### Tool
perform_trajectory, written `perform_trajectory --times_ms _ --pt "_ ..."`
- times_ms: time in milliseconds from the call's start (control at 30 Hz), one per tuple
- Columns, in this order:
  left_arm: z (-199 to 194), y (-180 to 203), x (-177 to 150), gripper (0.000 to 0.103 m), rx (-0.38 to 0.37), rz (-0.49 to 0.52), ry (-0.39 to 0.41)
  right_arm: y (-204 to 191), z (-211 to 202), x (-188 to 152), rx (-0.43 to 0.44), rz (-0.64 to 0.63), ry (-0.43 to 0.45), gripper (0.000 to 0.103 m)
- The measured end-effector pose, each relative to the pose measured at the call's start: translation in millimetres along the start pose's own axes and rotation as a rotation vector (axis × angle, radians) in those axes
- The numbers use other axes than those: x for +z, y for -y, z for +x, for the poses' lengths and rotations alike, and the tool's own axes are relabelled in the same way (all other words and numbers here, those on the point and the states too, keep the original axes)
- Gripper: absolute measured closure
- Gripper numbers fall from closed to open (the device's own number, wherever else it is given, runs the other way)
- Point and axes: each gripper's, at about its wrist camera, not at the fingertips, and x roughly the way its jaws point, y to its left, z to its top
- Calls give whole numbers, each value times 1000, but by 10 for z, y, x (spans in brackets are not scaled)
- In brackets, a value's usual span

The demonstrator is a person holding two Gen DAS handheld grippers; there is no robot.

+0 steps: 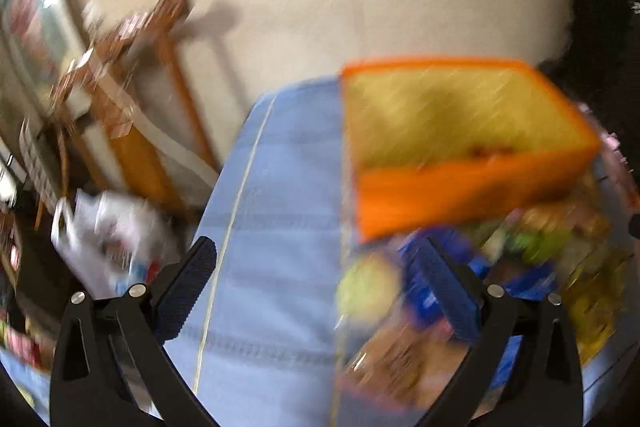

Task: Organize snacks
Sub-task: 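Grasp the pink rice-cracker bag with the left gripper while the right grasps the blue cookie bag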

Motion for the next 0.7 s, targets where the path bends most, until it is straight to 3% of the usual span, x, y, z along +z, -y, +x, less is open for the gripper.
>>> perform_trajectory --times_ms 67,167,300,433,467,500,533,600,700 --pt "141 -181 -283 4 -5 -58 -101 47 154 -136 -10 13 -41 3" --pt "240 -331 -596 4 18 -84 -180 -65 291 -165 29 12 -93 3" --pt "298 -389 -891 4 97 -57 -237 -585 428 -238 131 -102 -128 3" --pt "283 -419 -1086 4 89 -67 -276 -1073 820 -433 139 -211 -185 3" --pt "262 -415 -1109 4 93 -59 -272 -1125 871 -477 106 -219 -179 3" --pt "255 -405 -1131 4 97 -52 -267 -1143 850 -504 77 -220 -141 13" --pt "228 -391 -1122 4 96 -43 -258 -1140 802 -508 93 -216 -131 40" --pt "197 -342 -1104 4 63 -25 -229 -1069 701 -486 115 -200 -155 50" --pt "206 -178 -1077 4 -25 37 -183 -887 378 -434 103 -170 -100 52"
